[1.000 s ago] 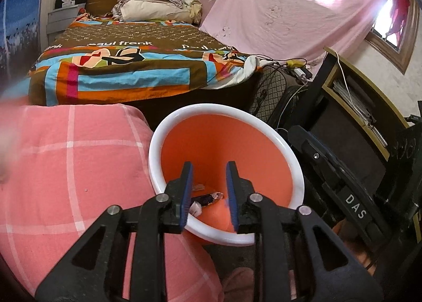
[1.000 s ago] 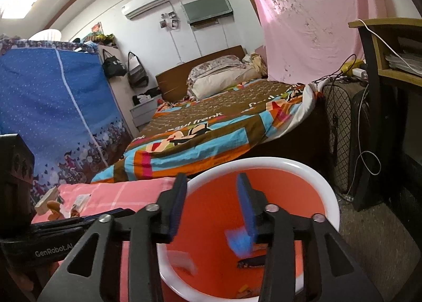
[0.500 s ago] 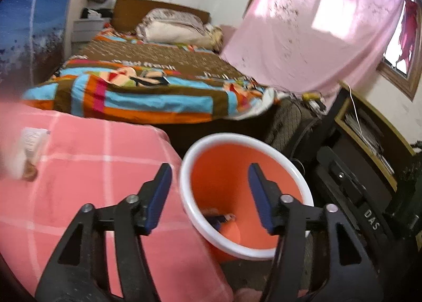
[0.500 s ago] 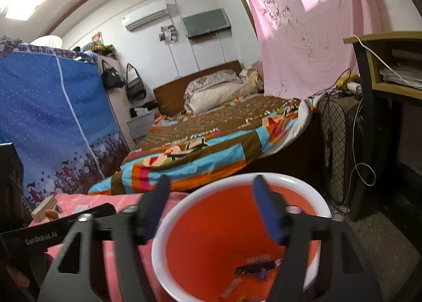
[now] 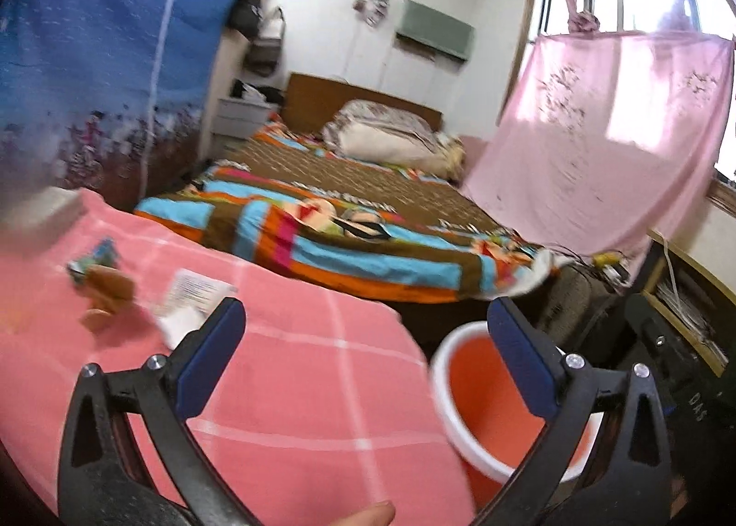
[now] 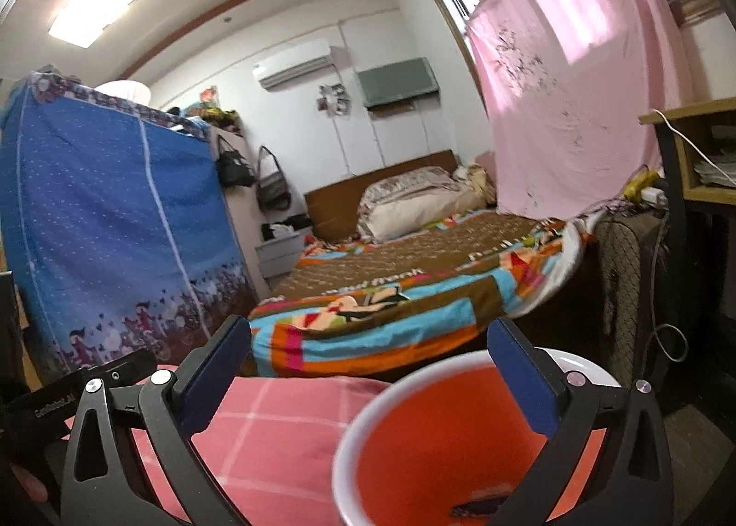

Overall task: Collect trash
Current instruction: 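Bring both tools back from the bucket to the bedspread, then grasp the yellow cap with the left tool while the right tool grasps the white paper scrap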

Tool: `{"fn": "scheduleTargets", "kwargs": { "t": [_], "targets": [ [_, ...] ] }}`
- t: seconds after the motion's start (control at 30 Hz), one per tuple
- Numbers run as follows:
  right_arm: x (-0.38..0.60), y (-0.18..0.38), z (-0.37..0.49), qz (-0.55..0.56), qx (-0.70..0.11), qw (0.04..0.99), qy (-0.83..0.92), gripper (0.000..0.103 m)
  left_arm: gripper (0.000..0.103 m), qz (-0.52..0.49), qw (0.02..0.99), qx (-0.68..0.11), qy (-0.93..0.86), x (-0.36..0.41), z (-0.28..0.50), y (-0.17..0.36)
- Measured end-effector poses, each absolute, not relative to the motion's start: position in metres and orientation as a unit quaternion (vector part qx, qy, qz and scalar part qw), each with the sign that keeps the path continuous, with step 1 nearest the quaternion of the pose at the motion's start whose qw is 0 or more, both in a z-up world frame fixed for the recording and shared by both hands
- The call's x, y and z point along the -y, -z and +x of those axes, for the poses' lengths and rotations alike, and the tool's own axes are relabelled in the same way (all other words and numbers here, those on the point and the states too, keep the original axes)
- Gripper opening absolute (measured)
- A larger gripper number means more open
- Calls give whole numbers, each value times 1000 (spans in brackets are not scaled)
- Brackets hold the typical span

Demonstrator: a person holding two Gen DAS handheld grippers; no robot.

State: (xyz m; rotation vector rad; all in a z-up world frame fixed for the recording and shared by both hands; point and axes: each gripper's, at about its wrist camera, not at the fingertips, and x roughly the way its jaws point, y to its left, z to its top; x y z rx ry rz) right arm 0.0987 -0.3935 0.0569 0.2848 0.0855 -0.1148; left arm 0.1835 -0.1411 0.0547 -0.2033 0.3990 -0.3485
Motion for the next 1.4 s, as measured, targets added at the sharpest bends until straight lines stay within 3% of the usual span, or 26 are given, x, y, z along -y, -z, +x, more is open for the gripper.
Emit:
{"fn": "scheduleTargets", "kwargs": {
  "t": [0.33,1.0,1.23,1.4],
  "targets": [
    [343,-67,109,121,13,992,10,103,103,-73,982,-134,111,85,168,-58],
    [242,-61,148,56,8,993,-102,103,103,-27,999,-40,-13,-32,138,-49],
    [219,-53,161,38,-11,992,-118,103,103,-20,998,-48,-25,-51,141,-42],
    [204,-48,173,25,-28,991,-126,103,103,-26,994,-104,-18,-59,158,-33]
  ]
}}
